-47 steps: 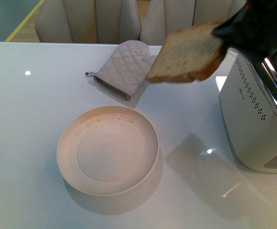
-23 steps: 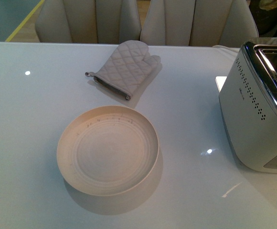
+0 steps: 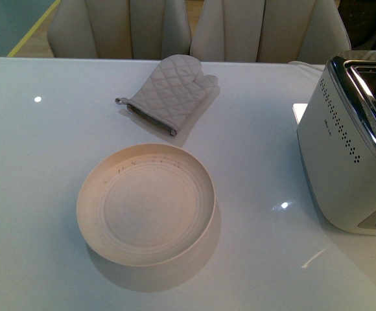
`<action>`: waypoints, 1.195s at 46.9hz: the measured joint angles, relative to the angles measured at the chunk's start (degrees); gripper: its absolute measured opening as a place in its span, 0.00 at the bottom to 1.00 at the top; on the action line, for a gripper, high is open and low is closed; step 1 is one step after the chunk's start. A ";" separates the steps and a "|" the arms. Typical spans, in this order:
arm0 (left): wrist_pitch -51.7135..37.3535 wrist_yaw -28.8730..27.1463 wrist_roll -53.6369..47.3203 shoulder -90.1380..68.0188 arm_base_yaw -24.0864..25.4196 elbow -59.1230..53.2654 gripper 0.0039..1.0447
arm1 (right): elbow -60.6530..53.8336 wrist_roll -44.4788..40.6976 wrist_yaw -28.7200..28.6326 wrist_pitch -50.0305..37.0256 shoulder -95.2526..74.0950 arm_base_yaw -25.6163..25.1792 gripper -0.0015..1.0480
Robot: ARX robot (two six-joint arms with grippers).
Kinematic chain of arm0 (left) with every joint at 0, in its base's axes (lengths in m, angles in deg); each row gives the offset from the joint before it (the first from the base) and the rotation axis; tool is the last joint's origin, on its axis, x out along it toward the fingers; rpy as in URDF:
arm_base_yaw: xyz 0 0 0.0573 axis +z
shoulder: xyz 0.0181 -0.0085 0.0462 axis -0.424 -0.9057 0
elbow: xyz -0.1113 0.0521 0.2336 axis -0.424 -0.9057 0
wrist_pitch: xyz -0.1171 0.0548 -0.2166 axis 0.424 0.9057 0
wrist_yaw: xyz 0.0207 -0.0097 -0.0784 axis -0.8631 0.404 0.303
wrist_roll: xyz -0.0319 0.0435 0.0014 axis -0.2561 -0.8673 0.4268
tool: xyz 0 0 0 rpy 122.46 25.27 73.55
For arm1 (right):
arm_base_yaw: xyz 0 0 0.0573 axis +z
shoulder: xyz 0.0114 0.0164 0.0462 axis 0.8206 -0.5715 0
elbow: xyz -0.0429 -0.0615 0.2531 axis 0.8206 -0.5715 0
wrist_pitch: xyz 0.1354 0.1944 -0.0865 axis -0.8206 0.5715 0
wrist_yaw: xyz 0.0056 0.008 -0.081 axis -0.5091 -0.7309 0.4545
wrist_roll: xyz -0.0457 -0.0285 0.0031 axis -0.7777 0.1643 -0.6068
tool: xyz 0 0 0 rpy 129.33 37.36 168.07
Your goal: Put bread into toaster
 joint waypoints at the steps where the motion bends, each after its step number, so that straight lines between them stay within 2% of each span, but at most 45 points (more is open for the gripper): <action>1: 0.00 -0.02 0.00 0.00 0.00 0.00 0.94 | 0.00 -0.02 0.04 0.39 -0.26 0.02 0.03; 10: 0.00 -0.02 0.00 0.00 0.00 0.00 0.94 | 0.20 -0.11 0.83 6.03 -2.40 0.35 0.03; 21: 0.00 -0.02 0.00 0.00 0.00 0.00 0.94 | 5.68 -0.48 0.57 13.00 -8.11 0.85 0.03; 31: 0.00 -0.02 0.00 0.00 0.00 0.00 0.94 | 6.88 0.24 0.85 11.30 -14.29 1.46 0.03; 44: 0.00 -0.02 0.00 0.00 0.00 0.00 0.94 | 1.01 3.32 0.98 1.70 -12.39 1.31 0.49; 56: 0.00 -0.02 0.00 0.00 0.00 0.00 0.94 | -6.60 3.69 3.56 -5.73 3.54 0.74 0.82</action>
